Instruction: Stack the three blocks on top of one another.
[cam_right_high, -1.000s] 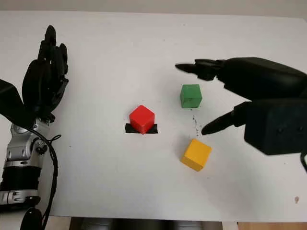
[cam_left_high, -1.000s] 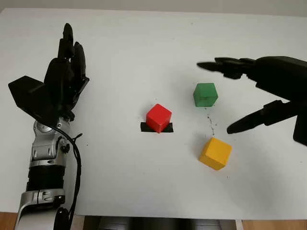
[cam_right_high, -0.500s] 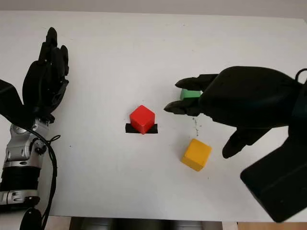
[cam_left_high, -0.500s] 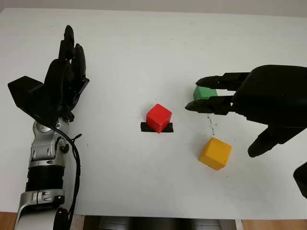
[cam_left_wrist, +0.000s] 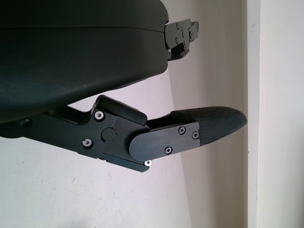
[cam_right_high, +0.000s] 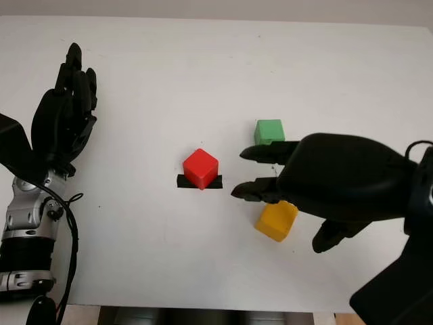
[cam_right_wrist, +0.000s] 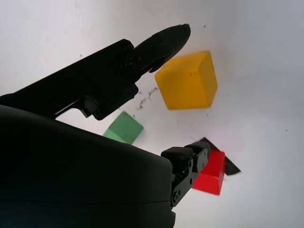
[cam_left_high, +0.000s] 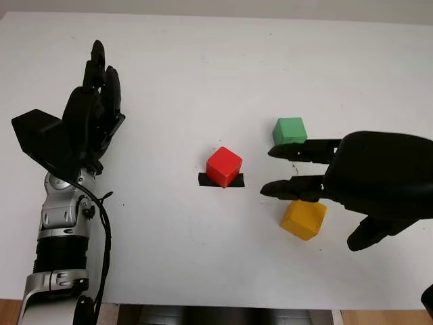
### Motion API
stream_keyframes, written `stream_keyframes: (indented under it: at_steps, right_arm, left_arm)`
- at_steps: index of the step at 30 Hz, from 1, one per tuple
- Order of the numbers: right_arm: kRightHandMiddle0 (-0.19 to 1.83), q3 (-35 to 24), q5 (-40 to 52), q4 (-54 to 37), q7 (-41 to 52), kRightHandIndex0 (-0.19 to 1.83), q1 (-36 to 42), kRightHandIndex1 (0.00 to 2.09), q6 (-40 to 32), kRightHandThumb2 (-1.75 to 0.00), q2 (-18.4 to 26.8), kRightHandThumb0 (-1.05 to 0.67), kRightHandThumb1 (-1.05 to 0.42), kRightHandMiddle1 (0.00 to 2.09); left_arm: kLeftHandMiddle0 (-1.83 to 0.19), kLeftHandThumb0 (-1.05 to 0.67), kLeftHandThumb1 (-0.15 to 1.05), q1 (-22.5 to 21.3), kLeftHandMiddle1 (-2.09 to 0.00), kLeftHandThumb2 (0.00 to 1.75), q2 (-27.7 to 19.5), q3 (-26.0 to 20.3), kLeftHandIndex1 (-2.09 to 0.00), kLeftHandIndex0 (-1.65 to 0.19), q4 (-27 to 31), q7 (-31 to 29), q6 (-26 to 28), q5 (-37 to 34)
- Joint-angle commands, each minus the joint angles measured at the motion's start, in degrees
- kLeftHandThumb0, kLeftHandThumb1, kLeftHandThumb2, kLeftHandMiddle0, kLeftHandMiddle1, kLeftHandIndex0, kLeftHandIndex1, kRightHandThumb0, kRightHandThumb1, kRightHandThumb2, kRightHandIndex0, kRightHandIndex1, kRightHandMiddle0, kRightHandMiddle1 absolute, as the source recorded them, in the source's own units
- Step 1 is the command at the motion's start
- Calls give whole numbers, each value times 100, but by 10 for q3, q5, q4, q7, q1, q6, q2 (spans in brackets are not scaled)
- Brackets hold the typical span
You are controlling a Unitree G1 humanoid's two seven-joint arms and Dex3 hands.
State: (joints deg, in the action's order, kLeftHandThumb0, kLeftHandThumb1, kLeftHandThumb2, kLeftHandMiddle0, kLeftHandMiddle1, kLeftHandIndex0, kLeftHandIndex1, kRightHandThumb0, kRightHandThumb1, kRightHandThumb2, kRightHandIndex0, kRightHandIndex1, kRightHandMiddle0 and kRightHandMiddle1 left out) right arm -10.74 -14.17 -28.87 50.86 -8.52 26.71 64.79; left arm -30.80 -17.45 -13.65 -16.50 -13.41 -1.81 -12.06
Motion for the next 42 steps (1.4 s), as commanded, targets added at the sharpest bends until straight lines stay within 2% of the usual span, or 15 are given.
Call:
stream_keyframes:
  at_steps: [1,6,12,17,27,42]
  right_arm:
    - [43,-13,-9,4,-15,11,24,6,16,-6,-10,-51,-77,8]
    - [46,-31,-32,29,-62,14,68,7,66,-5,-32,-51,-77,8]
    - [49,-44,-89,69,-136,18,85,8,136,-7,-53,-37,-83,8]
    - [50,-35,-110,87,-168,21,78,8,145,-7,-59,-31,-88,7]
    - [54,-3,-125,108,-197,23,49,7,133,-5,-66,-45,-87,8]
    - [58,54,-123,137,-195,22,18,6,112,-5,-76,-50,-83,9]
  left_arm:
    - [19,-76,105,11,0,64,-7,-1,0,19,14,2,3,4]
    - [19,-77,105,8,0,62,-10,0,0,19,13,-1,3,6]
    - [19,-77,105,9,0,63,-9,5,0,19,14,3,2,14]
    - [19,-76,105,10,0,63,-7,5,0,19,16,6,4,17]
    - [19,-76,105,9,0,62,-13,2,0,19,10,0,-1,18]
    - [19,-77,105,11,0,63,-11,0,0,19,14,0,1,18]
